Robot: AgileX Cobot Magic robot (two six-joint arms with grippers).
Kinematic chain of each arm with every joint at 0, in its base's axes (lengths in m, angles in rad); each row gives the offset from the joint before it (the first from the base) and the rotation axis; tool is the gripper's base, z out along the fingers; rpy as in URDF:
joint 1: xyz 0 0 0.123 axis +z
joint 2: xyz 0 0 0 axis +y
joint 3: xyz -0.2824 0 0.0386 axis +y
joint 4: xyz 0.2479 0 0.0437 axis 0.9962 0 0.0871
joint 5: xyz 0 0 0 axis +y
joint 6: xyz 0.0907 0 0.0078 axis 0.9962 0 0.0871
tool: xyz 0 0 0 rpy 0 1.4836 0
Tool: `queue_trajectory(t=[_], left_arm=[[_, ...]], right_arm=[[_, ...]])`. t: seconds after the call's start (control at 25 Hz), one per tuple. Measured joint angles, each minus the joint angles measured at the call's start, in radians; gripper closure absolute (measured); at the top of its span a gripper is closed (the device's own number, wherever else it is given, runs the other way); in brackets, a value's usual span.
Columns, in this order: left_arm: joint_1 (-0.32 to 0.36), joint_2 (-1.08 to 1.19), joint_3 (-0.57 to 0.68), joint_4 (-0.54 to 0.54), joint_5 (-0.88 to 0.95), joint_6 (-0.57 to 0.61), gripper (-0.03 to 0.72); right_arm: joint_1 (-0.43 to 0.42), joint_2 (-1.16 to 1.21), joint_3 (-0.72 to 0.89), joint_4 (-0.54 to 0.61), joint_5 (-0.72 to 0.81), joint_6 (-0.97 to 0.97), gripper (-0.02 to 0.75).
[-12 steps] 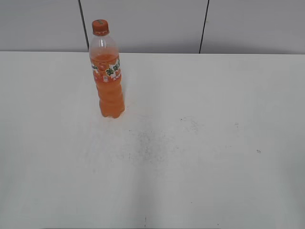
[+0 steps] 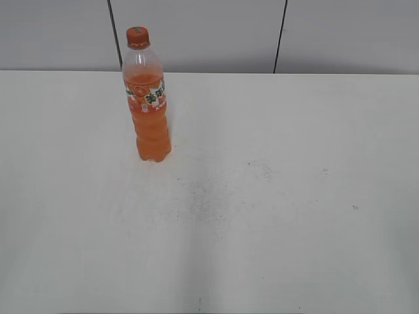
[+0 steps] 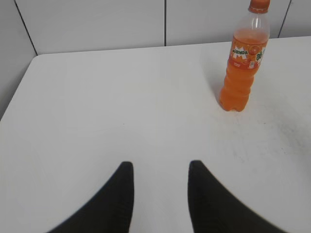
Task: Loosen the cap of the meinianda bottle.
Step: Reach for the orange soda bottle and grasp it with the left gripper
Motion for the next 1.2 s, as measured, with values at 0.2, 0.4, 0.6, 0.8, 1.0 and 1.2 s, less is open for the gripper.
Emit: queue_trajectory(t=[0.2, 0.4, 0.6, 0.8, 1.0, 1.2], left_arm=[[0.0, 0.0, 0.0, 0.0, 0.0, 0.0, 0.445], [0.0, 0.0, 0.0, 0.0, 0.0, 0.0, 0.445], [0.0, 0.0, 0.0, 0.0, 0.0, 0.0, 0.445], [0.0, 0.0, 0.0, 0.0, 0.0, 0.0, 0.445], [0.0, 0.0, 0.0, 0.0, 0.0, 0.0, 0.439], [0.0, 0.0, 0.0, 0.0, 0.0, 0.0, 0.188]], right_arm=[[0.0, 0.0, 0.0, 0.0, 0.0, 0.0, 0.15], [0.0, 0.0, 0.0, 0.0, 0.0, 0.0, 0.15], [0.0, 0.0, 0.0, 0.0, 0.0, 0.0, 0.15], [0.0, 0.0, 0.0, 0.0, 0.0, 0.0, 0.15], [0.0, 0.0, 0.0, 0.0, 0.0, 0.0, 0.15], [0.0, 0.0, 0.0, 0.0, 0.0, 0.0, 0.15]])
